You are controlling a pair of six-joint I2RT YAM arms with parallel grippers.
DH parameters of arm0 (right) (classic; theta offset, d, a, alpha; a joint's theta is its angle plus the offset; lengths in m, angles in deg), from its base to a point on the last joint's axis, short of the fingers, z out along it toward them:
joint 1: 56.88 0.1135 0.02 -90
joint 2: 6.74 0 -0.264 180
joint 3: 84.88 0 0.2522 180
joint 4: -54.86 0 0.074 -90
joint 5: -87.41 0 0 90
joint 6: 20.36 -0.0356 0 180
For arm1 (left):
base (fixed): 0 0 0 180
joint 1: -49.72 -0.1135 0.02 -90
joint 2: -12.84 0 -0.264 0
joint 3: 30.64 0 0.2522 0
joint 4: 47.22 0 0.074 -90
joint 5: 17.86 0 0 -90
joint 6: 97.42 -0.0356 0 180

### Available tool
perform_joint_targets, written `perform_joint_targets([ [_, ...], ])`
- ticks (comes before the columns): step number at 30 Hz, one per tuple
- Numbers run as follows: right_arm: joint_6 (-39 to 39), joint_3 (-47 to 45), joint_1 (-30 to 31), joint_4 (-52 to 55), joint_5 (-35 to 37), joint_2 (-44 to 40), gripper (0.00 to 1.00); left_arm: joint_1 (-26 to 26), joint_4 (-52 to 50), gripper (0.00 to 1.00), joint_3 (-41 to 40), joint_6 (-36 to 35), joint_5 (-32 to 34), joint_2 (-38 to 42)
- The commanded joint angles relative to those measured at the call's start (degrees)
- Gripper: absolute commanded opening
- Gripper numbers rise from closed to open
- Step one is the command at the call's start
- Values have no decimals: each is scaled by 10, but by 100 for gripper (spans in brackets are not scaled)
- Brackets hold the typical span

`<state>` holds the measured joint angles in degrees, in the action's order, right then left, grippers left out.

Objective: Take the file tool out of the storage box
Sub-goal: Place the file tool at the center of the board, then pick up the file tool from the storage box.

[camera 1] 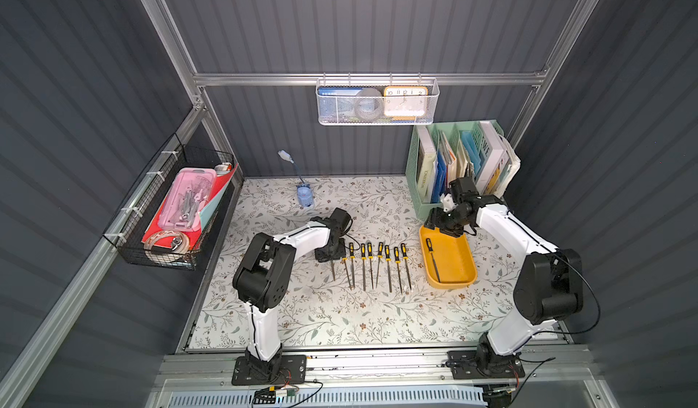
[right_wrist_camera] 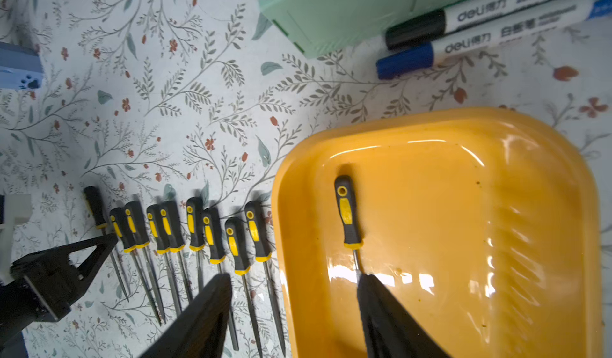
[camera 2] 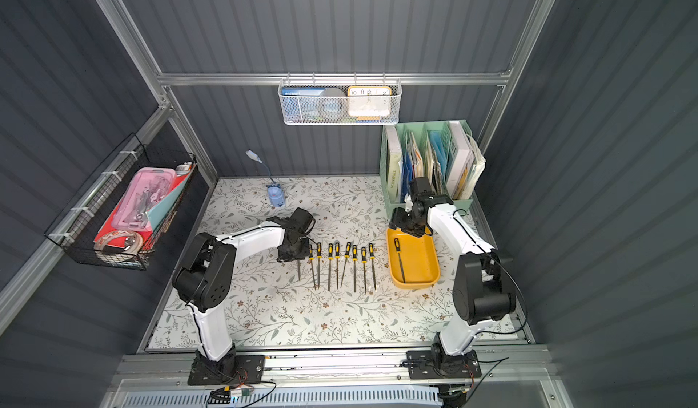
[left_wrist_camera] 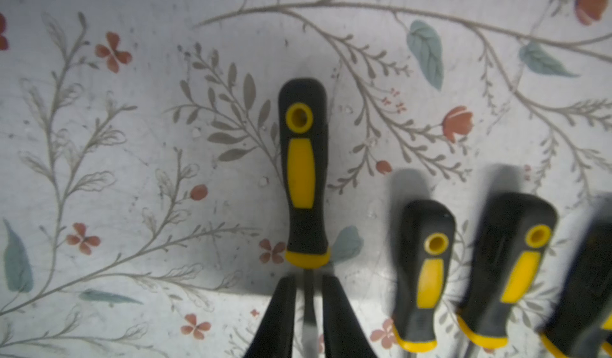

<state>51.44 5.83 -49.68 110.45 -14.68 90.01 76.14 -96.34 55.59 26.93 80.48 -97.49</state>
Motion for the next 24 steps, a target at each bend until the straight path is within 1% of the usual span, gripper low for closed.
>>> perform_joint_targets([
  [1, 15, 14, -7, 46, 28, 32, 66, 3, -19, 28, 2, 8, 6, -11],
  [7, 26, 22, -7, 49, 28, 72, 64, 4, -28, 35, 18, 14, 14, 8],
  [12, 33, 24, -7, 46, 36, 102, 62, 4, -43, 42, 65, 13, 19, 35],
  [14, 35, 24, -5, 43, 38, 108, 62, 3, -48, 46, 81, 7, 9, 53],
  [15, 35, 24, -5, 41, 38, 111, 62, 2, -47, 46, 108, 6, 8, 60],
  [17, 39, 23, -1, 35, 41, 116, 62, 0, -38, 48, 128, -1, -2, 79],
  [20, 42, 28, 6, 33, 45, 129, 61, -9, -21, 50, 146, -7, -33, 95],
  [24, 48, 33, 17, 35, 60, 148, 60, -29, 6, 51, 150, -8, -76, 104],
])
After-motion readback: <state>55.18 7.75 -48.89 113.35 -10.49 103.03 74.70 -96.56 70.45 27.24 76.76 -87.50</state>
